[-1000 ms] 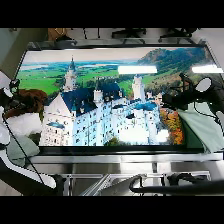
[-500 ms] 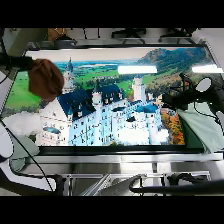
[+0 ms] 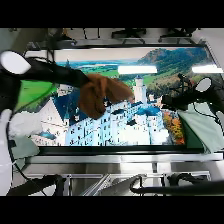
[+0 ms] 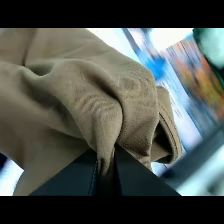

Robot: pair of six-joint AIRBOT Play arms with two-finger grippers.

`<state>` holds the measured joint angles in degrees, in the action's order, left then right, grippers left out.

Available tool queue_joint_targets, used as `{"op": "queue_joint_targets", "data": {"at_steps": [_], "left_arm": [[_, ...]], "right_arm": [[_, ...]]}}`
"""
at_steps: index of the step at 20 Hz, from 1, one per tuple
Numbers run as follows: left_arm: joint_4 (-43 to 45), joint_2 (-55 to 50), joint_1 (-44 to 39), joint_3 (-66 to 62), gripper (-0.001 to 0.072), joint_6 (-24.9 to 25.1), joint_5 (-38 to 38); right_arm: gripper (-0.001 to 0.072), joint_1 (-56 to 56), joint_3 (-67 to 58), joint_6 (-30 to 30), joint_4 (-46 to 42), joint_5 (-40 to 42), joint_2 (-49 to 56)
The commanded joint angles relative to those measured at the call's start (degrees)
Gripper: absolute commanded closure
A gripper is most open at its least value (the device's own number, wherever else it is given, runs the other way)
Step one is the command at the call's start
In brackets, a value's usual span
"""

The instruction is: Fold the shirts.

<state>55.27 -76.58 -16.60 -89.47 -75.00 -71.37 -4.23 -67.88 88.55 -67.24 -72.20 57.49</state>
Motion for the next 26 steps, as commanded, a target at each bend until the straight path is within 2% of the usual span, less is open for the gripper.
{"op": "queue_joint_targets", "data": {"at_steps": [1,2,3,4,5,6,7,8,10,12,13,16,19,22,24,26], "left_arm": [[-0.8,-1.5,-8.3,10.1,0.0684,-0.6,5.2],[-0.8,-2.8,-8.9,11.8,0.0683,-1.4,6.9],[-0.9,-4.2,-9.0,12.8,0.0590,-1.6,7.6],[-0.9,-5.8,-8.7,12.8,0.0183,-1.9,7.3],[-1.0,-6.9,-7.8,12.7,0.0029,-4.0,6.7],[-1.0,-7.6,-6.3,11.6,0.0035,-5.6,4.7],[-1.0,-8.1,-4.4,9.9,0.0035,-6.6,1.4],[-1.0,-8.0,-2.4,8.2,0.0036,-7.5,-2.5],[-0.9,-5.5,0.9,8.9,0.0035,-10.1,-10.5],[-0.9,0.0,1.2,17.3,0.0036,-11.0,-12.9],[-0.9,3.2,0.4,23.0,0.0036,-11.2,-10.9],[-1.0,11.7,-4.3,41.7,0.0035,-12.4,1.3],[-1.5,14.2,-8.2,53.4,0.0035,-14.1,12.7],[-4.9,10.7,-10.6,57.5,0.0036,-14.0,20.2],[-5.5,6.6,-12.2,57.1,0.0036,-13.7,21.8],[-7.2,2.3,-14.0,54.5,0.0037,-11.5,22.4]], "right_arm": [[0.0685,0.0,0.0,-2.1,0.1,-0.2,0.0],[0.0685,0.0,0.0,-2.8,0.1,-0.3,0.0],[0.0684,0.0,0.0,-3.3,0.2,-0.2,0.0],[0.0683,0.0,0.0,-3.3,0.2,-0.2,0.0],[0.0682,0.0,-0.1,-3.4,0.5,-0.2,0.0],[0.0624,0.0,-0.3,-3.4,0.4,-0.3,0.0],[0.0425,-0.1,-0.5,-4.9,0.9,-0.2,0.0],[0.0380,-0.1,-0.9,-6.8,2.3,0.1,0.2],[0.0355,-0.1,-1.5,-9.1,5.8,1.5,1.8],[0.0272,-0.1,-1.5,-11.6,9.9,2.7,5.5],[0.0252,-0.1,-1.5,-13.4,12.6,3.5,7.6],[0.0253,0.0,-1.5,-19.9,23.1,6.3,14.1],[0.0254,0.5,-1.6,-24.2,29.2,8.7,19.3],[0.0254,2.0,-1.7,-24.7,29.6,12.2,22.5],[0.0254,2.9,-1.7,-25.6,29.5,14.6,23.7],[0.0255,3.7,-1.7,-26.0,29.6,17.0,24.5]]}}
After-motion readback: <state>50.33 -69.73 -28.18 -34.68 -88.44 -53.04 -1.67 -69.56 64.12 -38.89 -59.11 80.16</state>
